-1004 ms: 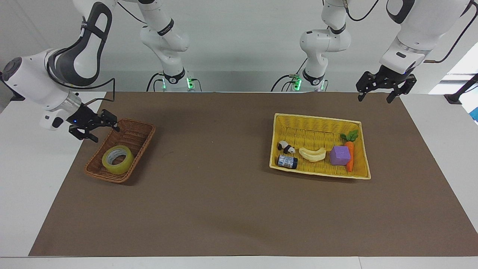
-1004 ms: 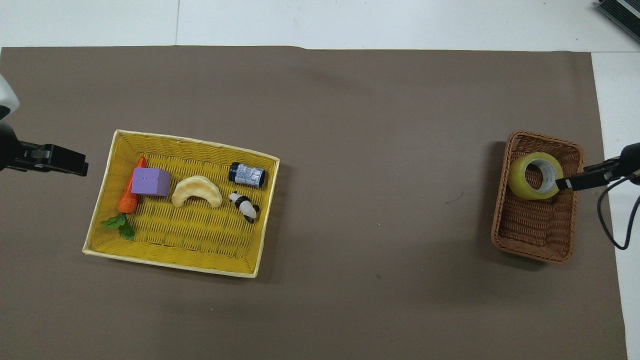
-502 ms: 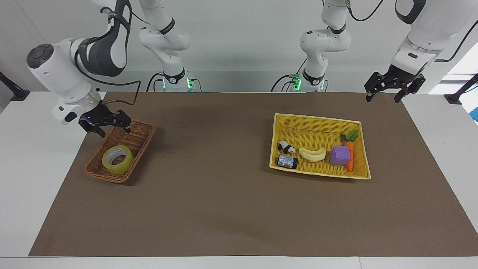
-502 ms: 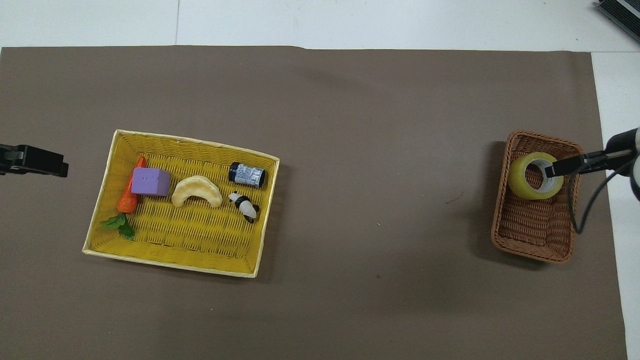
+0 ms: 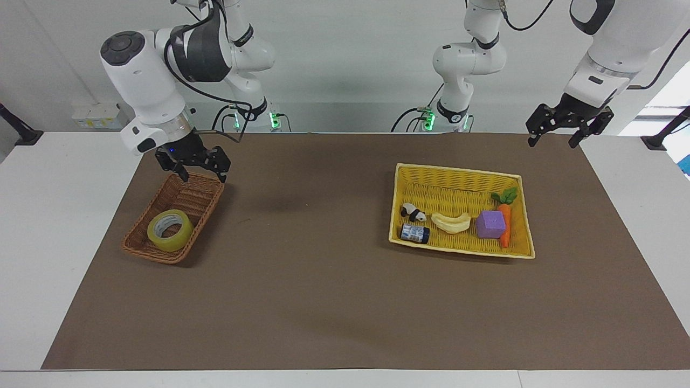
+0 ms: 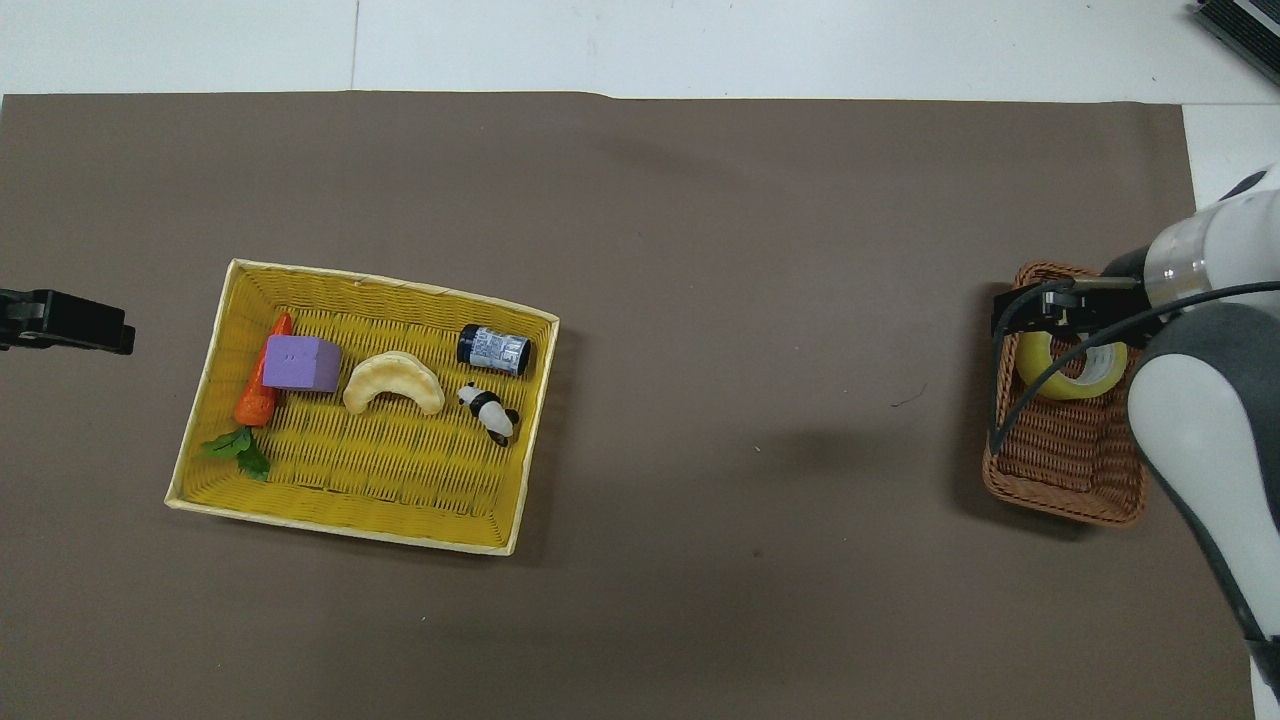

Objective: Move tape to another basket

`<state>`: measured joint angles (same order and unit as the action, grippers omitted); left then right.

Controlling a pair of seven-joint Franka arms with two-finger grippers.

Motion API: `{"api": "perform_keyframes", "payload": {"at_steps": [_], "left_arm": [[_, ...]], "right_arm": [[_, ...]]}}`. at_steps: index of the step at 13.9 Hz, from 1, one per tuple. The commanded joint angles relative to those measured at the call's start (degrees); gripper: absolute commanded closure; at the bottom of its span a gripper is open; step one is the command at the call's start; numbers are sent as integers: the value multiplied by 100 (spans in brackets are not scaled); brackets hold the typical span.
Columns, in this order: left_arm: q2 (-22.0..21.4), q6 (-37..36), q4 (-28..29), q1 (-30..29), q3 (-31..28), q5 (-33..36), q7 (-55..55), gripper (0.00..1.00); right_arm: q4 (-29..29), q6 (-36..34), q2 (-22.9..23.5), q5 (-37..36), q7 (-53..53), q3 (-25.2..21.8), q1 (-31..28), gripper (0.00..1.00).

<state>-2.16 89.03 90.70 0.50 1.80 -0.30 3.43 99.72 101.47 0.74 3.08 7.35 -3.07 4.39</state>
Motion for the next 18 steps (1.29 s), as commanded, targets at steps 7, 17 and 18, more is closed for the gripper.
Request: {"api": "perform_keyframes", "payload": {"at_steps": [7,17,18], "left_arm": [[-4,-70,-61,-15,-4,-41,17,0],[-4,-70,-61,-15,-4,-41,17,0],[-4,-70,-61,-15,-4,-41,17,0]], "right_arm": [[-1772,-2052,-442,-123,329,-334,-307,0],[-787,-2061,-1155,-193,585,-194,-219,0],[-761,-1992,-1164,-333,262,-176,-219,0]]}}
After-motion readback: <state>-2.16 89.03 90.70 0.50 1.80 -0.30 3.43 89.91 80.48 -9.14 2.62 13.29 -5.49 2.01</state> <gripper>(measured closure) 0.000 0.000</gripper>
